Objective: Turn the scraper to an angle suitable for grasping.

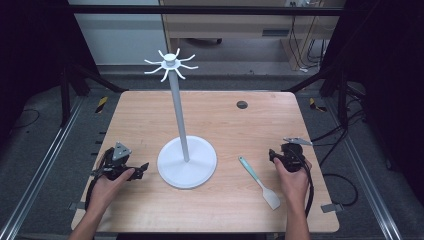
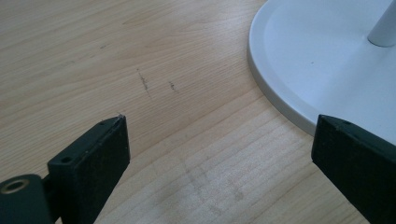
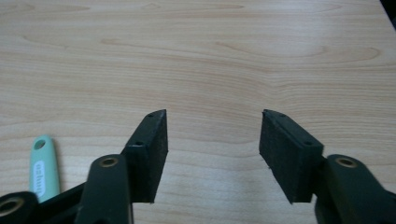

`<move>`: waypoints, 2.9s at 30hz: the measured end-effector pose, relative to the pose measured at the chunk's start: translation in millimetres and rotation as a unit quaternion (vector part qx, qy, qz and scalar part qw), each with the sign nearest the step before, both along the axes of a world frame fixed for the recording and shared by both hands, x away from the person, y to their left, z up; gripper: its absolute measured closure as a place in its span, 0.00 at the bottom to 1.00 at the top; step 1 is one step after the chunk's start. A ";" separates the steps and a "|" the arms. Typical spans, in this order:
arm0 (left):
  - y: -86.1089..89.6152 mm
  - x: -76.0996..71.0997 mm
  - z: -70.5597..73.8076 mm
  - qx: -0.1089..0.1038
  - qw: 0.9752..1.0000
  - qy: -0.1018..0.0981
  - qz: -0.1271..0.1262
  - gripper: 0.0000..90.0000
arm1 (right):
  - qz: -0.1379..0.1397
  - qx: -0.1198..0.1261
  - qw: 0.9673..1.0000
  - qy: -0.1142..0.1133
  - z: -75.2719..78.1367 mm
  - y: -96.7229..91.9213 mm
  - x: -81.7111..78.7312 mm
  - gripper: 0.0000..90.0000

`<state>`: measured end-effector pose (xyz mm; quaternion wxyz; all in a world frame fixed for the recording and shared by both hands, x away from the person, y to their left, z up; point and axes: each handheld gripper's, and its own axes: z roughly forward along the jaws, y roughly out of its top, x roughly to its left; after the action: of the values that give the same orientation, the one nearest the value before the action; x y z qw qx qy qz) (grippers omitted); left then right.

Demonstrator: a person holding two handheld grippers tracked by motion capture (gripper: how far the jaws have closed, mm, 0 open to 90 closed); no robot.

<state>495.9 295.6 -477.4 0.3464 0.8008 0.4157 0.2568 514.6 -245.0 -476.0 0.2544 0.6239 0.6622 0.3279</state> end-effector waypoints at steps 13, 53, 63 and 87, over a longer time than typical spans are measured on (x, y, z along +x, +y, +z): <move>-2.2 -0.2 -0.2 0.004 1.000 0.002 -0.006 0.05 | 0.079 -0.031 0.996 0.030 -0.8 37.4 0.3 0.86; -3.7 -1.3 -1.0 0.007 1.000 0.006 -0.011 0.06 | 0.227 -0.058 0.968 0.084 10.6 94.2 -7.5 0.97; -4.1 -1.4 -1.2 0.004 1.000 0.007 -0.015 0.06 | 0.245 -0.101 0.956 0.126 23.1 107.1 4.1 0.84; -5.1 -1.4 -1.3 0.002 1.000 0.007 -0.019 0.05 | 0.264 -0.130 0.933 0.208 11.8 121.9 19.9 0.71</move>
<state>494.5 290.5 -478.7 0.3466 0.8110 0.4022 0.2457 534.5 -123.2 -464.2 0.0939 0.4424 0.8780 0.1568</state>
